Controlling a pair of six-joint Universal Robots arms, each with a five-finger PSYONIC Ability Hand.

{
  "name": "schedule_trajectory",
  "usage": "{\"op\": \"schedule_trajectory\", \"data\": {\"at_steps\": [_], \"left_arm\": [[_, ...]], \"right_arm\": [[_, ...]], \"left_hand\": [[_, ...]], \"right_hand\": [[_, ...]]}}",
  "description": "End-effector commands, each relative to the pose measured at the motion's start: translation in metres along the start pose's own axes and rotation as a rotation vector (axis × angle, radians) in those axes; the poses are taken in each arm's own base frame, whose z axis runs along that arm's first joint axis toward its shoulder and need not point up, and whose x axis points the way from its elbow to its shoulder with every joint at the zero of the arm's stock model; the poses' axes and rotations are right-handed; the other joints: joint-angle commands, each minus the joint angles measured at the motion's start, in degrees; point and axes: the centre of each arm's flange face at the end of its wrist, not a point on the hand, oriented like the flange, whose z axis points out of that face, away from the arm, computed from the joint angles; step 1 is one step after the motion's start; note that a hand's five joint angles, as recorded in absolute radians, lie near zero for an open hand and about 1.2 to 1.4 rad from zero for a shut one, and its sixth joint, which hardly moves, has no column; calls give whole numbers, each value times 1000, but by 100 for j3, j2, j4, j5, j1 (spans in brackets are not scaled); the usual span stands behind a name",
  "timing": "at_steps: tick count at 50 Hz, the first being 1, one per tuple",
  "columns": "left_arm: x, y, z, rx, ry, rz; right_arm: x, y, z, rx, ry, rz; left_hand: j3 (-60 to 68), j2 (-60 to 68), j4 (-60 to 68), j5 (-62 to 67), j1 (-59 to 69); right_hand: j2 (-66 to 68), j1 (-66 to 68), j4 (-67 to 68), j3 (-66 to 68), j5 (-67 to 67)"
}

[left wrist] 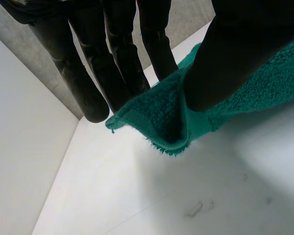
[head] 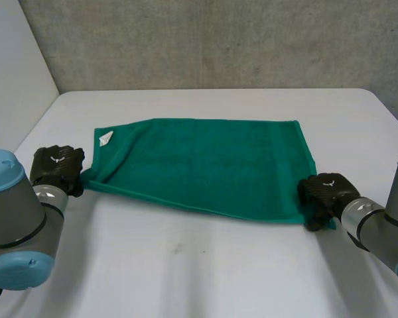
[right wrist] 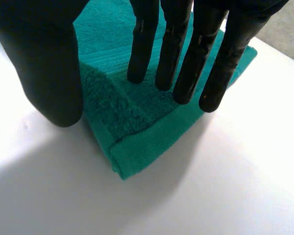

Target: Fold the towel.

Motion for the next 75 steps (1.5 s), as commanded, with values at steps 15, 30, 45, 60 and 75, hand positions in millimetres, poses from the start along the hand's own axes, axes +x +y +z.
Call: {"op": "schedule_trajectory", "data": {"at_steps": [15, 30, 45, 60, 75], "left_arm": [[1, 2, 0, -9, 2, 5], [-22, -35, -58, -134, 62, 81], [-6, 1, -74, -343, 187, 184], [-31, -129, 41, 213, -70, 100], [-72, -194, 35, 569, -264, -34]], "right_arm": [[5, -10, 7, 52, 17, -14], [20, -82, -90, 36, 58, -310], [7, -42, -102, -240, -66, -511], [73, -188, -35, 331, 362, -298], [79, -248, -95, 708, 478, -208]], "left_hand": [[1174, 1125, 1155, 1576, 1588], [1174, 1125, 1155, 1576, 1588], [1174, 1125, 1155, 1576, 1588], [1174, 1125, 1155, 1576, 1588], [1174, 1125, 1155, 1576, 1588]], "right_hand": [[3786, 4372, 3798, 3788, 3967], [3786, 4372, 3798, 3788, 3967], [3786, 4372, 3798, 3788, 3967], [3786, 4372, 3798, 3788, 3967], [3786, 4372, 3798, 3788, 3967]]}}
